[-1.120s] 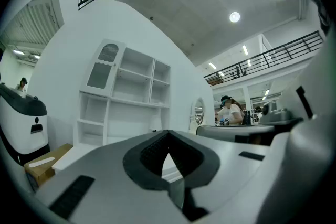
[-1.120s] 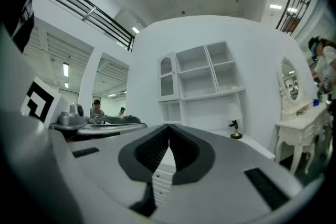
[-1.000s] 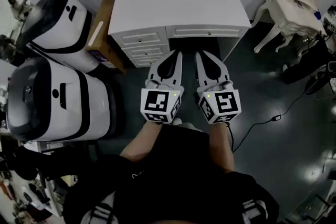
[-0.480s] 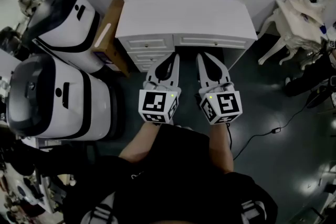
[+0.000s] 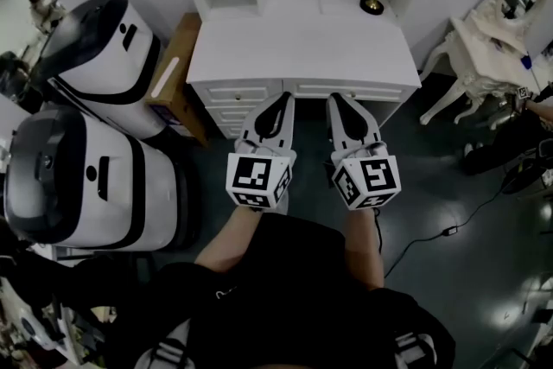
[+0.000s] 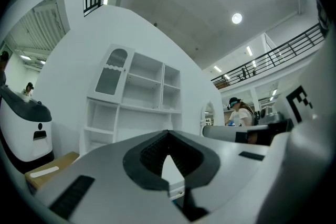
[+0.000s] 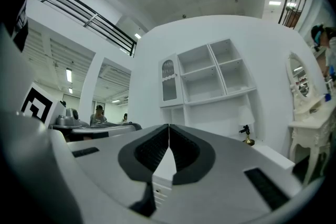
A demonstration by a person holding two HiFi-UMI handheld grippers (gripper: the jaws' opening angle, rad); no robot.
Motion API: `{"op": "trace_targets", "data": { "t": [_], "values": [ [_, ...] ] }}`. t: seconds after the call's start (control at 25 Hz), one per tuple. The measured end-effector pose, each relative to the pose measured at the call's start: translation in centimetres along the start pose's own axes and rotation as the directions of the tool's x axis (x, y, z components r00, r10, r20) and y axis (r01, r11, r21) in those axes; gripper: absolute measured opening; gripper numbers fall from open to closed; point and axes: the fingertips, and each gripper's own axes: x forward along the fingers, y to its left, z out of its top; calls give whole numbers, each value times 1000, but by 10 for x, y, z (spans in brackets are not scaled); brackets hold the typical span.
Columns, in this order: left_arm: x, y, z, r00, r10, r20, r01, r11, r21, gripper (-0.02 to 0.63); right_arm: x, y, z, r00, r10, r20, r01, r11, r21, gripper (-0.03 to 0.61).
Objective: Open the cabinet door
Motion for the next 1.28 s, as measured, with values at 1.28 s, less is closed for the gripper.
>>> {"op": "trace_targets", "data": {
  "t": [1.28],
  "values": [
    [190, 174, -5, 997, 82, 0, -82, 996, -17, 11, 237, -65, -34, 999, 37, -39, -35, 998, 56, 21]
  ]
}}
